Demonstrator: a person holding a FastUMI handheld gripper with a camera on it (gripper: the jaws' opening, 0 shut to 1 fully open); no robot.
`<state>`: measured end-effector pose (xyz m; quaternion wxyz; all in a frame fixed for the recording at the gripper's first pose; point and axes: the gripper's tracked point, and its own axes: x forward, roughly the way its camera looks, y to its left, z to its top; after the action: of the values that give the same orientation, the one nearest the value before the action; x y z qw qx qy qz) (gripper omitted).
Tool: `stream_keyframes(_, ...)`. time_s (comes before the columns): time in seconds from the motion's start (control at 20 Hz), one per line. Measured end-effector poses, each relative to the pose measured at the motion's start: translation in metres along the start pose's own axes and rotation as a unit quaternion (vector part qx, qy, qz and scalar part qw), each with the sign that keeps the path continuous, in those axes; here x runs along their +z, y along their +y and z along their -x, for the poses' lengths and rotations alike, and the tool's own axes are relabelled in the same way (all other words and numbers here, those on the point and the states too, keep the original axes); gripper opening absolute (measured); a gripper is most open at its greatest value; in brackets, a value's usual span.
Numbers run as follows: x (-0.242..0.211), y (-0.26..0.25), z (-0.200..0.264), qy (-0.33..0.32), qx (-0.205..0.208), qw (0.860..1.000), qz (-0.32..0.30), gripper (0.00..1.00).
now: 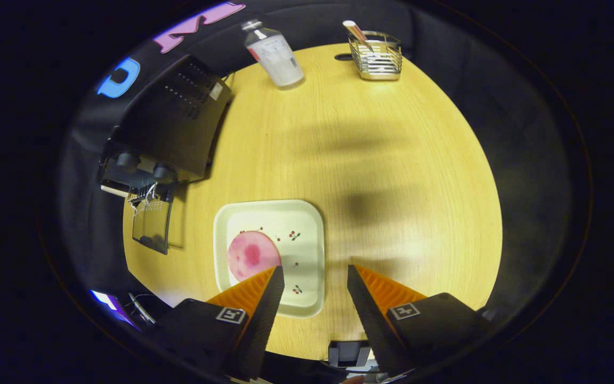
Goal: Open the toaster oven, put the food inside, and close the toaster oven door.
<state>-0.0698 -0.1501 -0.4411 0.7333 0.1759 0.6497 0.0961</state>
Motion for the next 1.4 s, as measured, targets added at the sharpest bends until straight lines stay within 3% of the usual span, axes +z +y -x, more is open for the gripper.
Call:
stream_keyframes(0.2, 0.002, 0.002, -0.015, 0.036, 0.012, 0.999, 0.018, 0.69)
stream_keyframes(0.25, 0.0, -0.003, -0.017, 0.042, -0.002, 0.999, 0.026, 0.67)
stream_keyframes(0.35, 0.001, -0.013, -0.02, 0.043, -0.027, 0.998, 0.037, 0.47)
stream_keyframes(0.4, 0.001, -0.015, -0.02, 0.038, -0.035, 0.998, 0.045, 0.3)
stream_keyframes(0.45, 0.002, -0.011, -0.019, 0.032, -0.037, 0.997, 0.058, 0.29)
stream_keyframes(0.5, 0.003, -0.005, -0.017, 0.023, -0.034, 0.997, 0.065, 0.19)
stream_keyframes(0.7, 0.006, -0.005, -0.022, 0.01, 0.028, 0.999, 0.022, 0.06)
stream_keyframes(0.85, 0.0, 0.006, -0.016, 0.004, 0.1, 0.994, -0.047, 0.05)
stream_keyframes(1.4, -0.002, 0.025, -0.011, -0.034, 0.184, 0.974, -0.127, 0.05)
